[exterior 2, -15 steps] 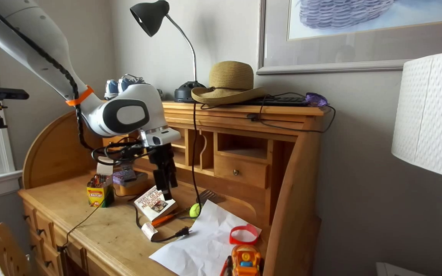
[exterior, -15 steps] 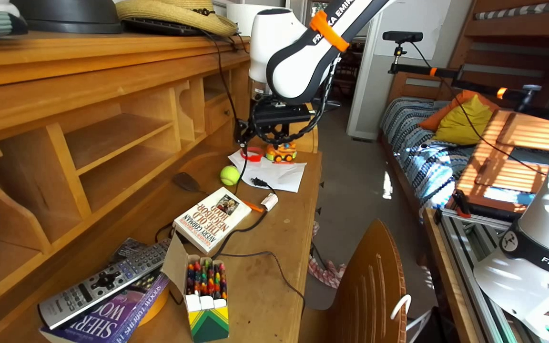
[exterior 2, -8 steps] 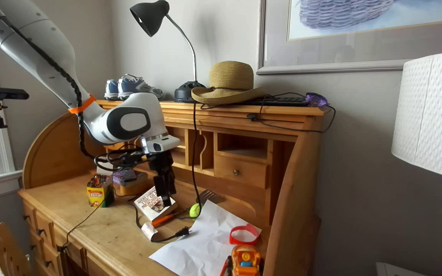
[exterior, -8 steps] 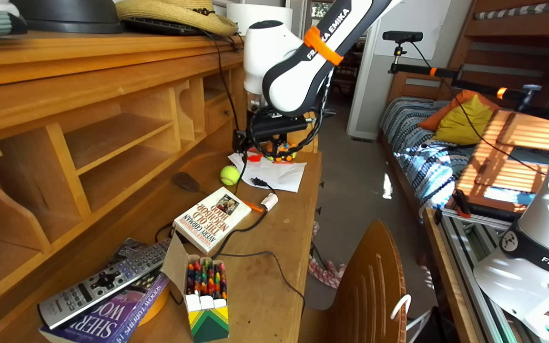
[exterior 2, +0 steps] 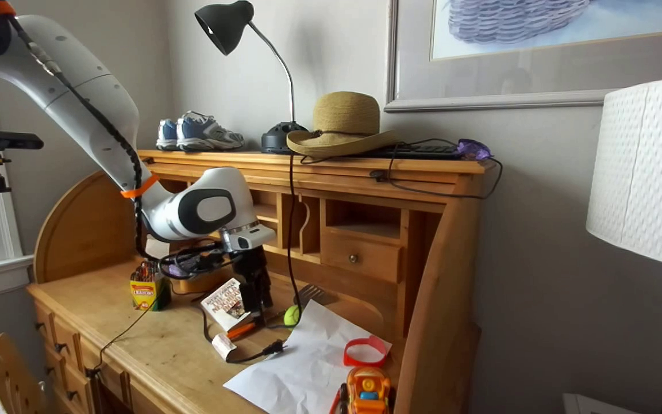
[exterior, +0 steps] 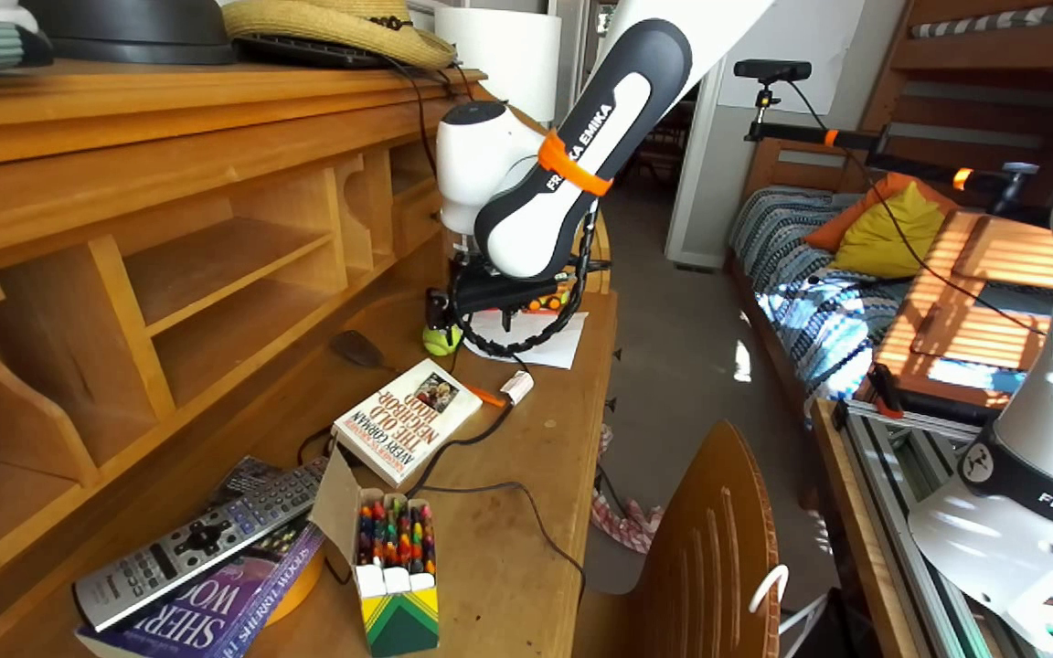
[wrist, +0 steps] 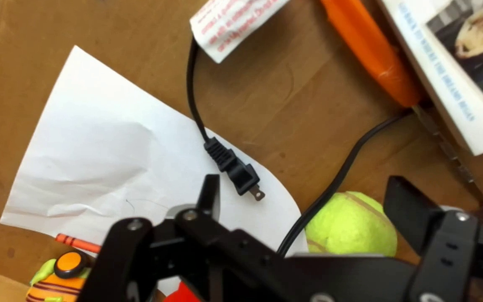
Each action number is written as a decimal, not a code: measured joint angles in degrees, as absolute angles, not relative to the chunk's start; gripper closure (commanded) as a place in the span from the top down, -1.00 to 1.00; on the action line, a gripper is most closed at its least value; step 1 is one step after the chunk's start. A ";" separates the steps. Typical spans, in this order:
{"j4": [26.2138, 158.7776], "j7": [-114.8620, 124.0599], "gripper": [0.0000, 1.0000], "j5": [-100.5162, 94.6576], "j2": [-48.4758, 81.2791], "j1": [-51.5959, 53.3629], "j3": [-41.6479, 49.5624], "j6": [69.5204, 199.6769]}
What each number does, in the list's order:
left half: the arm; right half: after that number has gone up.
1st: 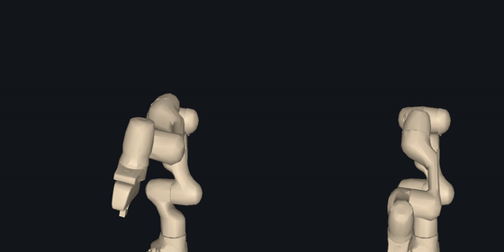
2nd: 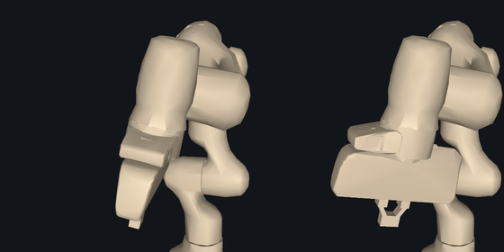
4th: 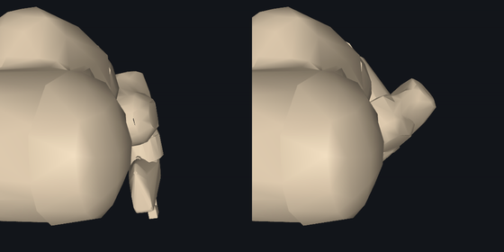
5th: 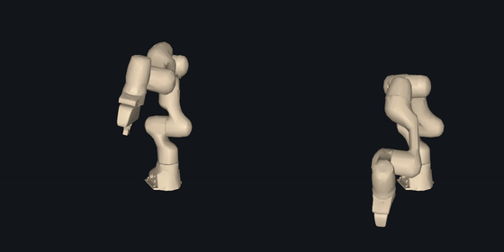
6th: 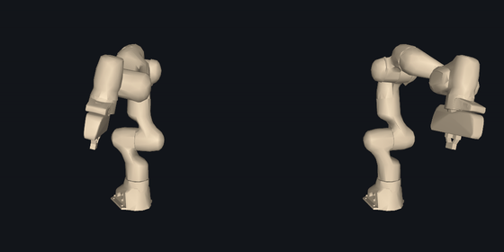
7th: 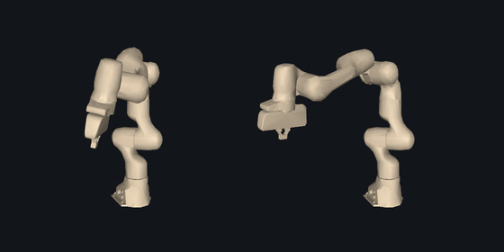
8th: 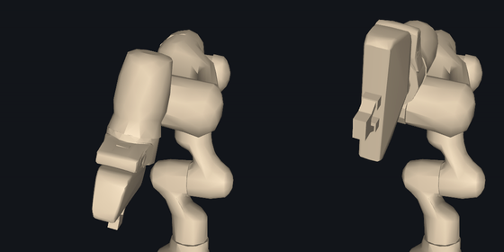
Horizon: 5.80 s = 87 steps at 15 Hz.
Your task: Put the cable on the top
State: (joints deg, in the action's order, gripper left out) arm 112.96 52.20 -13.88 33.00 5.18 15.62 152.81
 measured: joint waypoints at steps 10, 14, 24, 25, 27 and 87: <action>105.49 59.94 0.19 -14.02 42.84 11.58 20.60 153.74; 103.40 61.21 -0.44 -14.02 44.60 12.37 21.60 153.74; 101.80 61.74 -0.98 -13.88 45.96 12.58 22.24 153.34; 102.03 61.33 -0.98 -13.85 45.76 12.46 22.02 153.27; 103.71 58.98 -0.98 -13.55 44.25 11.62 21.04 154.36; 125.26 -2.42 -0.98 -22.53 26.77 -0.19 5.07 146.99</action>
